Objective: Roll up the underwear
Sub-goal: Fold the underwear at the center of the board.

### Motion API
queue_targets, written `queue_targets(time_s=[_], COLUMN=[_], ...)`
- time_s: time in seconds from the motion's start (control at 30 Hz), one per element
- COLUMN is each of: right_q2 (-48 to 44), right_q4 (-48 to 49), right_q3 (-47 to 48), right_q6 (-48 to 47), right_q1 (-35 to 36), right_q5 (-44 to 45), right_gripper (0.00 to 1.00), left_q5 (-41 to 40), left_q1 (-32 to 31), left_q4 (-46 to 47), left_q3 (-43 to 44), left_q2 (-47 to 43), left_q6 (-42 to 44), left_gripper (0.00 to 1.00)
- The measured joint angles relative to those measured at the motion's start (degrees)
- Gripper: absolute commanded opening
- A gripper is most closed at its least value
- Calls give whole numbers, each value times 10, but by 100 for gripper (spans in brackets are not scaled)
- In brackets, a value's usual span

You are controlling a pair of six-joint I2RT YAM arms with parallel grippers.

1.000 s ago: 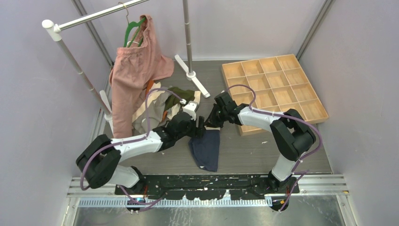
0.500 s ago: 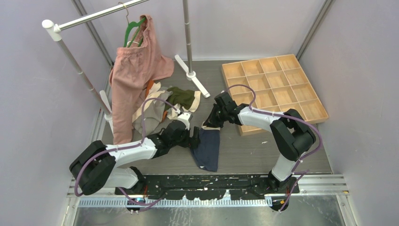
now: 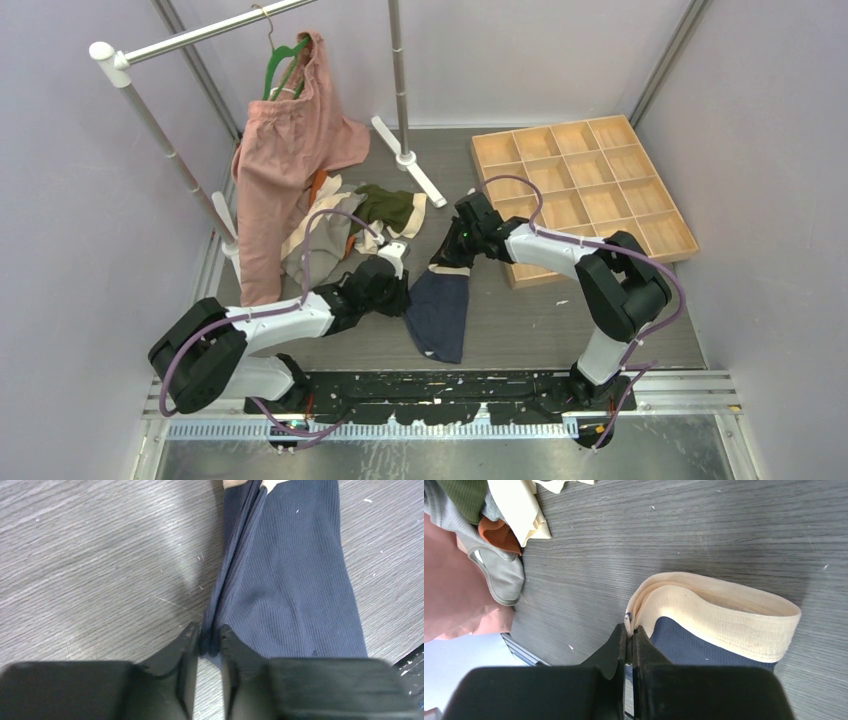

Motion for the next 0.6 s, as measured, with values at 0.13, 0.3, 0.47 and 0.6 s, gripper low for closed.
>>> queue_targets(time_s=[0.13, 0.3, 0.47, 0.6], right_q2=[0, 0, 0, 1], right_q4=[-5, -19, -27, -31], right_q3=[9, 22, 35, 46], right_q6=[-5, -28, -60, -81], right_q1=[-1, -2, -7, -7], right_q5=[-1, 0, 0, -1], right_gripper=[1, 1, 1, 1], left_q5=[-1, -19, -59, -89], left_q1=[0, 0, -1, -1], left_q4=[-19, -75, -140, -177], left_q3=[5, 31, 75, 100], left_q2=[-1, -19, -43, -47], left_q6=[8, 23, 40, 55], left_gripper=[1, 1, 1, 1])
